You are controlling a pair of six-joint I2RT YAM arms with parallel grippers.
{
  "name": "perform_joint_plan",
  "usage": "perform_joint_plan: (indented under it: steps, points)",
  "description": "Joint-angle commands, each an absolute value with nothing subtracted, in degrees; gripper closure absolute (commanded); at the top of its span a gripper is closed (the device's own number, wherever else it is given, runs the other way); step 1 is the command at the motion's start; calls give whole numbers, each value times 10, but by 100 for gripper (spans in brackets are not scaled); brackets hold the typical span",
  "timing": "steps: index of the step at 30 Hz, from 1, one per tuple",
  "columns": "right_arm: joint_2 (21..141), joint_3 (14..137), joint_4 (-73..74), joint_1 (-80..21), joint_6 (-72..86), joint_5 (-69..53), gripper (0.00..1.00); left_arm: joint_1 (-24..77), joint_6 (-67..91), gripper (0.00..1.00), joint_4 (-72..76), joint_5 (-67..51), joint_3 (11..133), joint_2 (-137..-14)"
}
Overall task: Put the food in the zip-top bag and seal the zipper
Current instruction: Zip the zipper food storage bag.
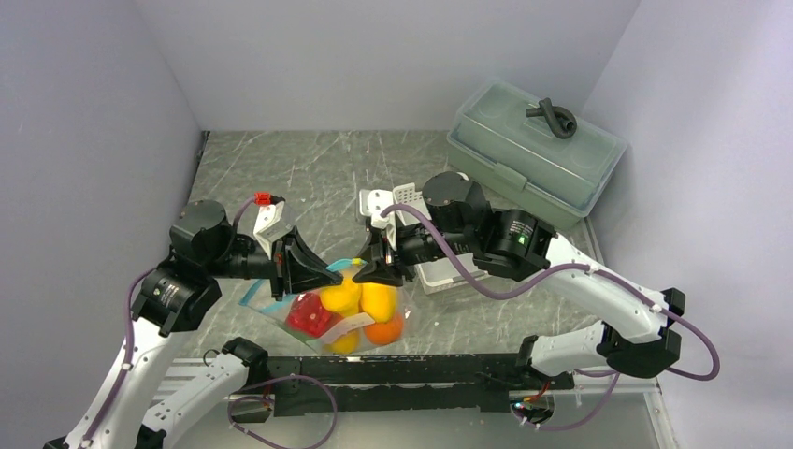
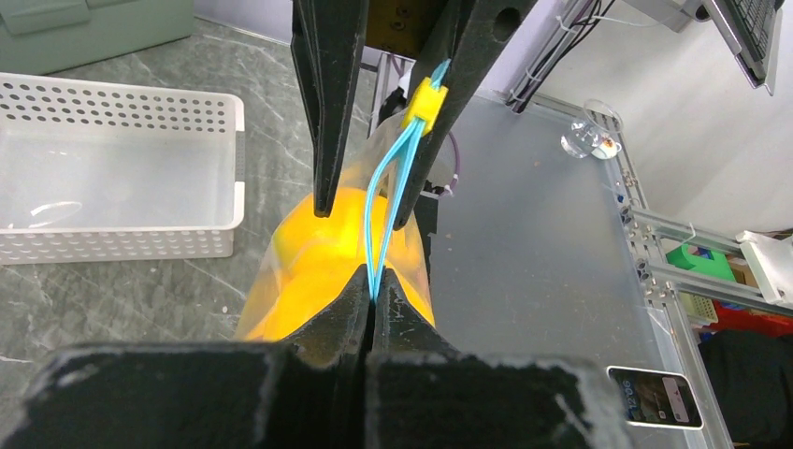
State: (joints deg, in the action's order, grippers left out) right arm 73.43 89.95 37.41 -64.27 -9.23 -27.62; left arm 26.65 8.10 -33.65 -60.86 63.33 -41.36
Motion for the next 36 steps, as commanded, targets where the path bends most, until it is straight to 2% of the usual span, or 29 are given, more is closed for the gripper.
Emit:
perform_joint_plan:
  steps: [1, 4, 14, 17, 21, 25, 36]
  points:
    - [736, 930, 363, -643, -100, -292, 73, 267, 82, 100, -302, -636, 648, -406]
    - [739, 936, 371, -643, -104, -294, 100, 267, 80, 100, -306, -635, 650, -406]
    - [742, 944, 386, -643, -108, -302, 100, 267, 72, 98, -321, -629, 661, -417]
    - [745, 948, 389, -643, -107, -296, 100, 267, 67, 85, -326, -624, 666, -422]
    - [751, 953, 395, -643, -101, -290, 100, 267, 71, 61, -314, -625, 665, -424]
    - [764, 965, 408, -643, -89, -280, 100, 267, 73, 51, -303, -636, 666, -431]
    - [796, 970, 417, -643, -68, -295, 100, 267, 90, 50, -260, -638, 650, -432]
